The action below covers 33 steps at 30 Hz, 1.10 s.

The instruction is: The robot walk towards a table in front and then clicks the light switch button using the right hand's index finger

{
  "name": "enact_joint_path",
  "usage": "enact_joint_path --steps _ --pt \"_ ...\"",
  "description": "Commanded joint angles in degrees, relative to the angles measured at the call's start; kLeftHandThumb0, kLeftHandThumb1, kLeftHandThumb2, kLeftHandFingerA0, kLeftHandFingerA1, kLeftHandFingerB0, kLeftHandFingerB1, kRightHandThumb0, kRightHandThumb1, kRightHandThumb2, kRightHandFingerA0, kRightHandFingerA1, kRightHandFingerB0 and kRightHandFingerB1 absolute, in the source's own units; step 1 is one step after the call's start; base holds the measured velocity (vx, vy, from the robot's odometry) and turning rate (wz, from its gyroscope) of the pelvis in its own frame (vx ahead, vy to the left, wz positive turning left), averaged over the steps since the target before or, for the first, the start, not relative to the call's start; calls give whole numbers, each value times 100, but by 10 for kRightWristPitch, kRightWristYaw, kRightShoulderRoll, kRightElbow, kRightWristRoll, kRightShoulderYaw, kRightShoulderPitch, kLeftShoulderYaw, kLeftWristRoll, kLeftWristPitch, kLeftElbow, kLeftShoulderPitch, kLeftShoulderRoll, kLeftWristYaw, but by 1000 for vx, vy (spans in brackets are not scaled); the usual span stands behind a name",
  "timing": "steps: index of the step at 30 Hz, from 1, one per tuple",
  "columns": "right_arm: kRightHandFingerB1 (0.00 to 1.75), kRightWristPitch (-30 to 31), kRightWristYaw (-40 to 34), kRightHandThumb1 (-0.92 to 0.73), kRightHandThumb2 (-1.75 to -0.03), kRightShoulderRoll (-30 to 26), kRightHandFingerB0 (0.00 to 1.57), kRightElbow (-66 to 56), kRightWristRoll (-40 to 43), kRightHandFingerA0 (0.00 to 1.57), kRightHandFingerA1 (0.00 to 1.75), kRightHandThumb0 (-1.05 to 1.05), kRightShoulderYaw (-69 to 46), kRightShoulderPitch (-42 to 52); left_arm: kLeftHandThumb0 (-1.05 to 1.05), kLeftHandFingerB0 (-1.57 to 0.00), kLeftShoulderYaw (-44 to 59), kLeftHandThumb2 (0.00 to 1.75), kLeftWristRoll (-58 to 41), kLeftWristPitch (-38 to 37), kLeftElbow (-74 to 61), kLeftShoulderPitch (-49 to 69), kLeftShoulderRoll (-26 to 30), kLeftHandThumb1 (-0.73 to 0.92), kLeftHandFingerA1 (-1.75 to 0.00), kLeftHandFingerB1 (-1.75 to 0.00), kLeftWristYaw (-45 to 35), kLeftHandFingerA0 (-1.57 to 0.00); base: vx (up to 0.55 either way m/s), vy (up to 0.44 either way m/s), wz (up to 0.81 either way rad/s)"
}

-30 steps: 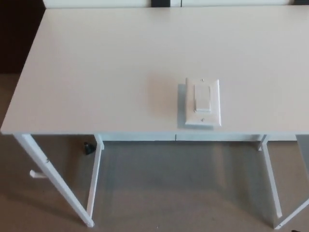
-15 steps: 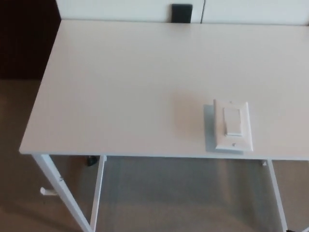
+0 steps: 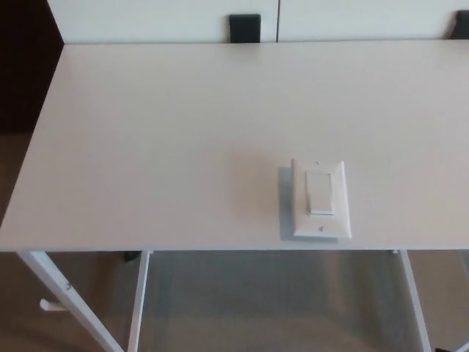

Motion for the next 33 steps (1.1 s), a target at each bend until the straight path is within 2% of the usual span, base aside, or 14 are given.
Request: enact_joint_path --steps 1,7,19,25,29,30,32,33 --pt "52 0 2 -60 -55 -4 58 7 0 72 61 -19 1 -5 3 -24 3 90 2 -7 5 0 8 50 -60 -53 -4 -39 -41 249 19" --pt "51 6 -3 -60 -56 -4 58 6 -8 75 61 -20 2 -9 3 -24 0 90 5 -2 -1 -3 10 50 -61 -53 -1 -40 -1 155 3" --pt "51 24 0 -61 -56 0 57 -9 -7 74 62 -20 2 -8 4 -25 -1 90 7 -3 1 -5 12 50 -61 -53 1 -40 5 -18 3" --pt "51 11 4 -59 -57 -5 58 -14 -14 74 62 -22 9 -5 4 -25 -2 90 7 4 -6 -4 14 50 -61 -53 0 -41 0 0 0" --pt "51 23 44 -58 -56 -20 63 -106 -18 74 60 -29 41 26 4 -26 0 90 7 9 -11 -8 15 50 -61 -53 3 -41 0 0 0" --pt "62 19 52 -42 -81 -26 53 -144 -20 67 70 -29 53 40 4 -26 1 90 5 7 -7 -10 15 50 -61 -54 1 -41 0 0 0" --pt "60 39 71 -42 -81 -31 52 -210 -5 58 65 -37 65 62 4 -26 0 90 7 3 -6 -12 17 49 -61 -54 -1 -40 0 0 0" --pt "50 42 83 -56 -56 -37 61 -253 6 60 52 -34 71 77 3 -26 -1 90 9 7 -10 -12 18 49 -61 -54 1 -40 0 0 0"
